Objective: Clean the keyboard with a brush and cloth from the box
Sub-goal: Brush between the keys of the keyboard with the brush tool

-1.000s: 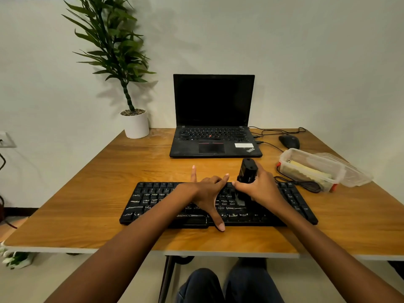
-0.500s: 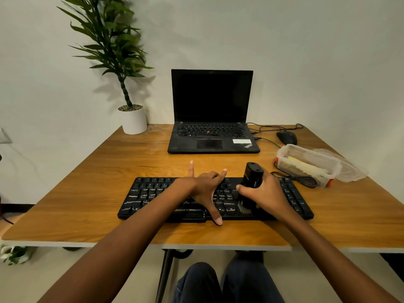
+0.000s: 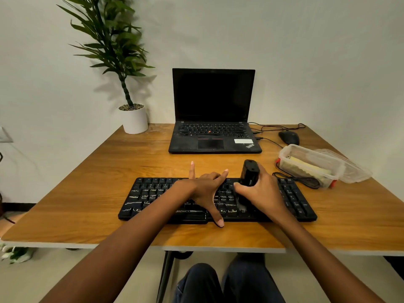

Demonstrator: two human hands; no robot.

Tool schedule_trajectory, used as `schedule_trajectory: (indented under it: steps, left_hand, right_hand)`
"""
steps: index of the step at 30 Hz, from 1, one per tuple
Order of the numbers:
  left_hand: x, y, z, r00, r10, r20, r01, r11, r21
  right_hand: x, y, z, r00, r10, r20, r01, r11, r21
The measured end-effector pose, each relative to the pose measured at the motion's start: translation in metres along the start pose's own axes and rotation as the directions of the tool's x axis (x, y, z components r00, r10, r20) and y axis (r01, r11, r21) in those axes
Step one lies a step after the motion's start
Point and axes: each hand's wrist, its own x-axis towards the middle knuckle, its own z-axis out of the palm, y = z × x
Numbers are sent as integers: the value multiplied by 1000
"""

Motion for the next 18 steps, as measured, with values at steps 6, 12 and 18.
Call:
schedule_trajectory:
  steps: [6, 12, 18]
  left_hand:
    - [0, -2, 4, 999, 2, -36, 0, 998, 58]
    - [-1, -2, 6, 997, 5, -81, -1, 999, 54]
    - [-1, -5, 8, 996, 9, -93, -6, 999, 35]
  right_hand:
    - [-14, 2, 0, 999, -45, -17, 45, 999, 5]
    - [-18, 2, -6, 997, 41, 69, -46, 997, 64]
    - [21, -4, 23, 999, 16, -36, -14, 999, 45]
